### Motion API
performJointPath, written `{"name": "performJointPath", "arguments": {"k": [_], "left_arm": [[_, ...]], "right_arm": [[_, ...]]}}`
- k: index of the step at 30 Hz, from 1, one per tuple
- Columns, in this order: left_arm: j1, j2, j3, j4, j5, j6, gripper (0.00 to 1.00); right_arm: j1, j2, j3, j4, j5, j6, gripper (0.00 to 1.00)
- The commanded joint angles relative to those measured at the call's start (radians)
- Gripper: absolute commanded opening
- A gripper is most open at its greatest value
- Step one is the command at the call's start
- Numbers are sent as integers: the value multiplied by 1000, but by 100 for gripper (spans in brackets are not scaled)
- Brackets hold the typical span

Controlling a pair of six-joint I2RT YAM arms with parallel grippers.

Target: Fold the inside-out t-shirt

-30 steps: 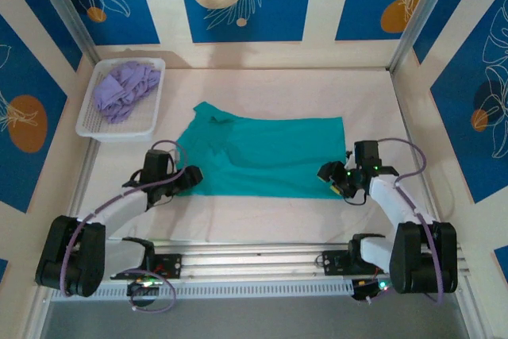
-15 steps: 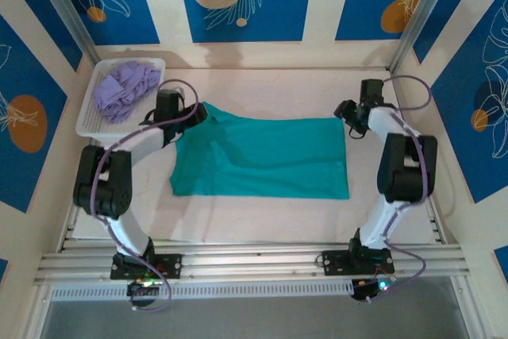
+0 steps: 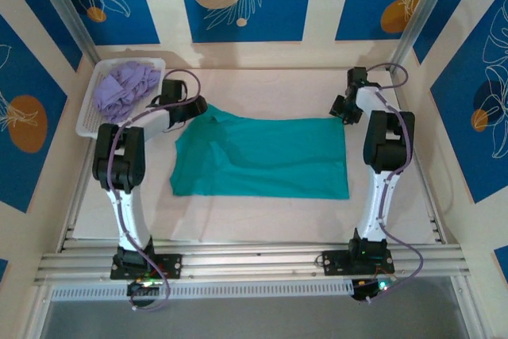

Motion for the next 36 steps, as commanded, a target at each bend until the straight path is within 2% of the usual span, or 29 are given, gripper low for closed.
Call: {"name": "performJointPath", "arguments": {"k": [1, 4, 9, 14, 18, 22, 25, 30, 36], "left_arm": [[13, 49, 76, -70, 34, 24, 67], [16, 82, 119, -101, 41, 33, 67], [19, 89, 125, -100, 54, 31, 68], [26, 86, 123, -96, 49, 35, 68], [31, 98, 135, -100, 44, 28, 68], [35, 130, 177, -126, 42, 34, 68], [37, 167, 231, -162, 42, 44, 68], [37, 231, 333, -211, 51, 50, 67], [36, 285, 400, -244, 86, 46, 57]], "right_arm": [[8, 22, 45, -79, -26, -24, 35], [7, 23, 47, -82, -22, -22, 31], [12, 37, 64, -112, 32, -35, 37], [18, 61, 91, -138, 39, -46, 36], [19, 85, 118, -155, 26, -47, 30], [19, 87, 122, -137, -2, -61, 16], [22, 68, 105, -108, -15, -74, 9], [23, 44, 77, -83, -17, -86, 5], [17, 45, 70, -80, -18, -91, 5]]}}
